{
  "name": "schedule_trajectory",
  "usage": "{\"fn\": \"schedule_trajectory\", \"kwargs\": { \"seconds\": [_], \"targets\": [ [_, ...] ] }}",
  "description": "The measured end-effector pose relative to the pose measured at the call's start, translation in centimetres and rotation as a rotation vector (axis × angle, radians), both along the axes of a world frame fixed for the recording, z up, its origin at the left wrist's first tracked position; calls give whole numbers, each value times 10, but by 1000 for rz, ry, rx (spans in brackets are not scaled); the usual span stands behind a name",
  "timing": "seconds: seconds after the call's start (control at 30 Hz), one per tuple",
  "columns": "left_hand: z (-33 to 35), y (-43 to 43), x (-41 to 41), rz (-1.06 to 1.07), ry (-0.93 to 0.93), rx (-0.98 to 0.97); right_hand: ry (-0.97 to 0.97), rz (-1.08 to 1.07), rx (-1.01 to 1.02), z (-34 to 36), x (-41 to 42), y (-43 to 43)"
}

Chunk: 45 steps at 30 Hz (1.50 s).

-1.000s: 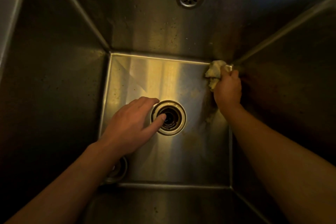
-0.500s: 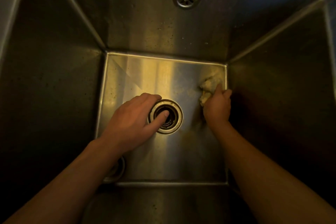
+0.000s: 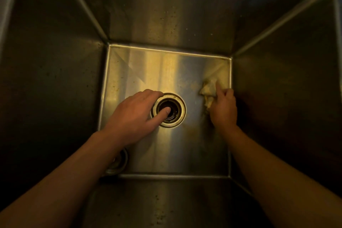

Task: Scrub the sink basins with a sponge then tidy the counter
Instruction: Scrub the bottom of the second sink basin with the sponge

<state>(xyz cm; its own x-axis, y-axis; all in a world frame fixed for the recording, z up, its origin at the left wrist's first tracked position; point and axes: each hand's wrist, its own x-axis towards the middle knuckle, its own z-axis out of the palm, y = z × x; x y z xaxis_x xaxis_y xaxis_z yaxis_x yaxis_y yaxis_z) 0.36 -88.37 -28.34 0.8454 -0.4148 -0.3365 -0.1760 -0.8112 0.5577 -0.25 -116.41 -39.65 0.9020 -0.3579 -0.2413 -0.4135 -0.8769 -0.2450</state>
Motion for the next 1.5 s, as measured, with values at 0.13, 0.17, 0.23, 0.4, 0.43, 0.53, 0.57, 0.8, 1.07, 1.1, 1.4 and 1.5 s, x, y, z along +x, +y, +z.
{"fn": "schedule_trajectory", "kwargs": {
  "seconds": [0.13, 0.17, 0.23, 0.4, 0.43, 0.53, 0.57, 0.8, 1.07, 1.1, 1.4, 1.5],
  "targets": [
    [1, -3, -3, -23, 3, -6, 47, 17, 55, 6, -62, 19],
    [1, -4, -4, -32, 4, -6, 55, 28, 54, 6, -68, 21],
    [0, -4, -4, -46, 4, 2, 55, 2, 61, 6, -63, 21],
    [-3, -2, -2, -10, -14, 5, -37, -63, 65, 5, 11, 16],
    [-4, -2, -2, -7, -11, 6, -47, -57, 72, 3, 27, 16],
    [-8, 0, -3, -17, -5, 22, -38, 63, 91, -3, 60, 16],
    [-9, 1, -3, -18, -3, 24, -29, 111, 104, -4, 63, 16],
    [-7, -1, -7, -20, 25, 31, 2, 191, 120, -1, 14, 9],
    [-8, 9, -27, -94, 56, 102, 181, 231, 225, 10, -92, 19],
    [-4, 11, -30, -108, 57, 112, 187, 216, 243, 13, -94, 19],
    [43, 30, -48, -164, -18, 122, 106, -177, 312, 34, -106, 24],
    [41, 35, -58, -141, 64, 119, 93, -290, 269, 28, -113, 40]
  ]
}}
